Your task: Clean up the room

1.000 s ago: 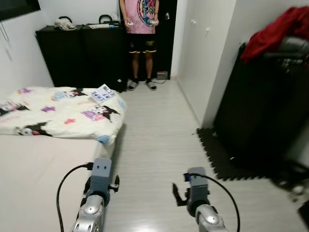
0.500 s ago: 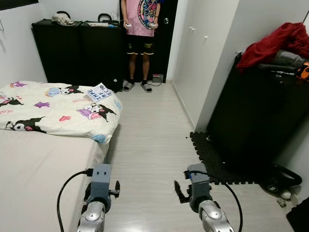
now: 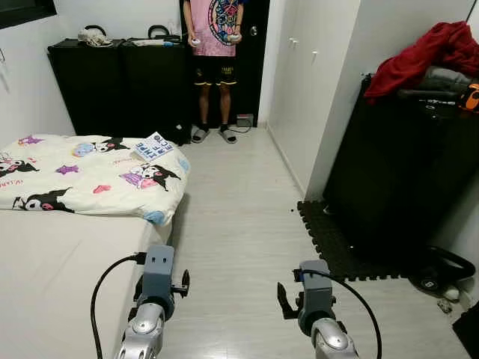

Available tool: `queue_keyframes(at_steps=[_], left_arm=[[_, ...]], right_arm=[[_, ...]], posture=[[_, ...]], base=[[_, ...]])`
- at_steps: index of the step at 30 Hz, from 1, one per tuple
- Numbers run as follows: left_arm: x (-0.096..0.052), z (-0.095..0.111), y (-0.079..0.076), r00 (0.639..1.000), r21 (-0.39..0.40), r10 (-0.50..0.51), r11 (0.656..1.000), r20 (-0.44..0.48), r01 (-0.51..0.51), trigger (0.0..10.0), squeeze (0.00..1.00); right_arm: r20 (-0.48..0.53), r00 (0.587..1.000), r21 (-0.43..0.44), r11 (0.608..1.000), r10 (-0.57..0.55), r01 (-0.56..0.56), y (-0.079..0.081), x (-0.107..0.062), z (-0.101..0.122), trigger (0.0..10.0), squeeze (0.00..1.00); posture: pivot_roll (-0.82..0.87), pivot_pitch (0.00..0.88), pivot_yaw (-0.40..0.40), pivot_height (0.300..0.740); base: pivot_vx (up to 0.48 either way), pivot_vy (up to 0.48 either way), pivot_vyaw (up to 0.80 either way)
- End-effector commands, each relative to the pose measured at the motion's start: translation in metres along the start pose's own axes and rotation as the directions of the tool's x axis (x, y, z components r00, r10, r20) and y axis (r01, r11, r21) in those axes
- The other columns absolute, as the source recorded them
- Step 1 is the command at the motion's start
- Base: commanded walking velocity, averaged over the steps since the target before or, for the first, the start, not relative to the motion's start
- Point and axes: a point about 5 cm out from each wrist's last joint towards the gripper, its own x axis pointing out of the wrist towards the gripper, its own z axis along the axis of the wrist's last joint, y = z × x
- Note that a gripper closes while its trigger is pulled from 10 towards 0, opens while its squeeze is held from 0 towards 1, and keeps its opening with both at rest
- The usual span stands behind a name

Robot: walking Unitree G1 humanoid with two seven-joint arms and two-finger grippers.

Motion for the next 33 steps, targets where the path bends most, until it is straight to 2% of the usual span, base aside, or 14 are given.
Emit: queue_keyframes(at_steps=[1, 10, 33], left_arm=[[-0.0001, 0.0034, 0.0052, 0.999, 0.008, 0.018, 1.0, 0.027, -0.018, 10.0, 0.0], [0.0007, 0.0051, 0.0041, 0.999, 0.008, -0.006, 1.0, 0.036, 0.006, 10.0, 0.0], [-0.0022, 0.0034, 0.0014, 0.999, -0.01, -0.03, 0.999, 0.039, 0.03, 10.0, 0.0]], right_arm=[[-0.004, 1.0, 0.01, 1.0, -0.009, 0.009, 0.0005, -0.0009, -0.0026, 10.0, 0.0], [-0.006, 1.0, 0.018, 1.0, -0.01, 0.01, 0.0, -0.0016, -0.0023, 10.0, 0.0], [-0.016, 1.0, 0.032, 0.999, 0.009, -0.008, 0.0021, -0.0017, -0.0028, 10.0, 0.0]], posture=[[-0.03, 0.014, -0.011, 0.74], [-0.03, 0.013, -0.009, 0.74], [-0.04, 0.017, -0.015, 0.74]], base=[[0.0, 0.0, 0.0], [0.0, 0.0, 0.0], [0.287, 0.0, 0.0]])
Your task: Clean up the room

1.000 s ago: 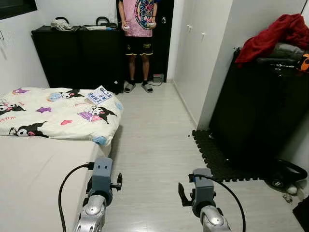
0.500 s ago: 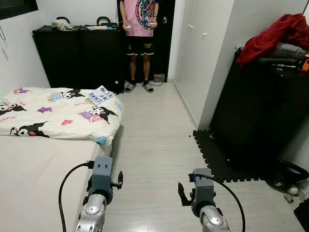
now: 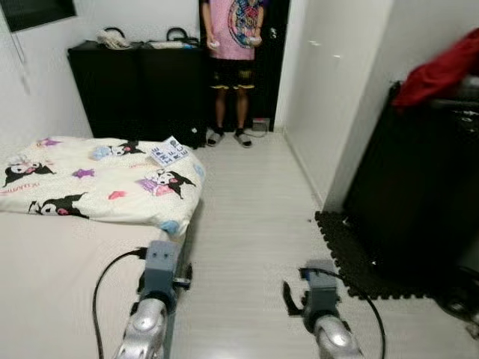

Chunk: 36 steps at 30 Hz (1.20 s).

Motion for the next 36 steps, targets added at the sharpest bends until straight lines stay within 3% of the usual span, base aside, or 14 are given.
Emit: queue_keyframes(at_steps=[1, 25, 32, 36], left_arm=[[0.0001, 0.0008, -0.0045, 1.0, -0.009, -0.013, 1.0, 0.004, 0.013, 10.0, 0.0], [0.0001, 0.0014, -0.0026, 1.0, -0.013, -0.008, 1.0, 0.001, 0.008, 10.0, 0.0], [0.0002, 0.0015, -0.003, 1.0, -0.014, -0.006, 1.0, 0.002, 0.006, 10.0, 0.0], [-0.0002, 0.0013, -0.0027, 1.0, -0.014, -0.005, 1.0, 0.002, 0.005, 10.0, 0.0]], right_arm=[[-0.018, 0.999, 0.004, 1.0, -0.029, 0.029, -0.0104, -0.0023, -0.0037, 10.0, 0.0], [-0.017, 1.0, 0.019, 1.0, 0.018, -0.017, -0.004, -0.0023, -0.0026, 10.0, 0.0], [-0.021, 0.999, 0.017, 0.999, 0.028, -0.028, -0.0035, -0.0019, -0.0023, 10.0, 0.0], [-0.017, 0.999, 0.016, 0.999, 0.031, -0.031, -0.0028, -0.0017, -0.0016, 10.0, 0.0]], posture=[[-0.04, 0.017, -0.016, 0.74], [-0.03, 0.02, -0.024, 0.74], [-0.03, 0.019, -0.027, 0.74], [-0.03, 0.019, -0.029, 0.74]], base=[[0.304, 0.0, 0.0], [0.303, 0.0, 0.0], [0.304, 0.0, -0.77], [0.307, 0.0, 0.0]])
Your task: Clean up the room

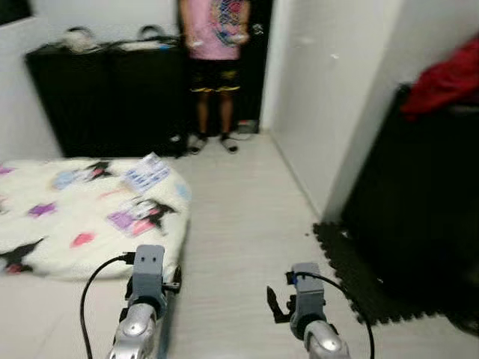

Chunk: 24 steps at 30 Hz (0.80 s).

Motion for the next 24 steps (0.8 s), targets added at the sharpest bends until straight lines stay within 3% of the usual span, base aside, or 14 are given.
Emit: queue_keyframes(at_steps=[1, 24], left_arm=[[-0.0034, -0.0055, 0.0106, 0.999, 0.01, 0.027, 1.0, -0.02, -0.027, 10.0, 0.0], [-0.0038, -0.0051, 0.0127, 1.0, 0.024, 0.023, 0.999, -0.019, -0.022, 10.0, 0.0]], right_arm=[[0.025, 0.999, 0.018, 1.0, 0.024, -0.025, 0.0101, 0.0039, 0.008, 10.0, 0.0], [0.017, 0.999, 0.022, 0.999, 0.027, -0.027, 0.0126, 0.0042, 0.0069, 10.0, 0.0]], posture=[[-0.03, 0.019, -0.03, 0.74], [-0.02, 0.022, -0.026, 0.74]], base=[[0.307, 0.0, 0.0], [0.303, 0.0, 0.0]])
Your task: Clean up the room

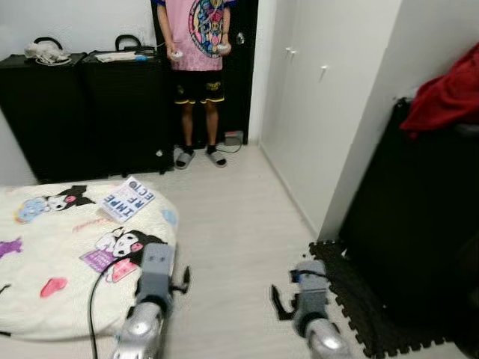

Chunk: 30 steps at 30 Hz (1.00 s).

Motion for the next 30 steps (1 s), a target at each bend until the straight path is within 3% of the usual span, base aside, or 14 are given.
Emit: queue_keyframes(at_steps=[1, 26, 30], left_arm=[[-0.0004, -0.0009, -0.0045, 1.0, -0.003, -0.011, 1.0, -0.006, 0.011, 10.0, 0.0], [-0.0012, -0.0009, -0.0045, 1.0, 0.0, -0.021, 1.0, -0.005, 0.021, 10.0, 0.0], [-0.0008, -0.0013, -0.003, 1.0, 0.005, -0.006, 1.0, -0.008, 0.006, 10.0, 0.0]], right_arm=[[-0.016, 0.999, -0.001, 1.0, -0.03, 0.03, -0.0107, -0.0024, -0.0032, 10.0, 0.0], [-0.018, 1.0, 0.007, 1.0, -0.025, 0.025, -0.0104, -0.0037, -0.0052, 10.0, 0.0], [-0.019, 1.0, 0.008, 1.0, -0.024, 0.024, -0.0099, -0.0034, -0.0051, 10.0, 0.0]], posture=[[-0.02, 0.022, -0.026, 0.74], [-0.02, 0.015, -0.025, 0.74], [-0.02, 0.018, -0.024, 0.74]], base=[[0.304, 0.0, 0.0], [0.301, 0.0, 0.0], [0.0, 0.0, 0.0]])
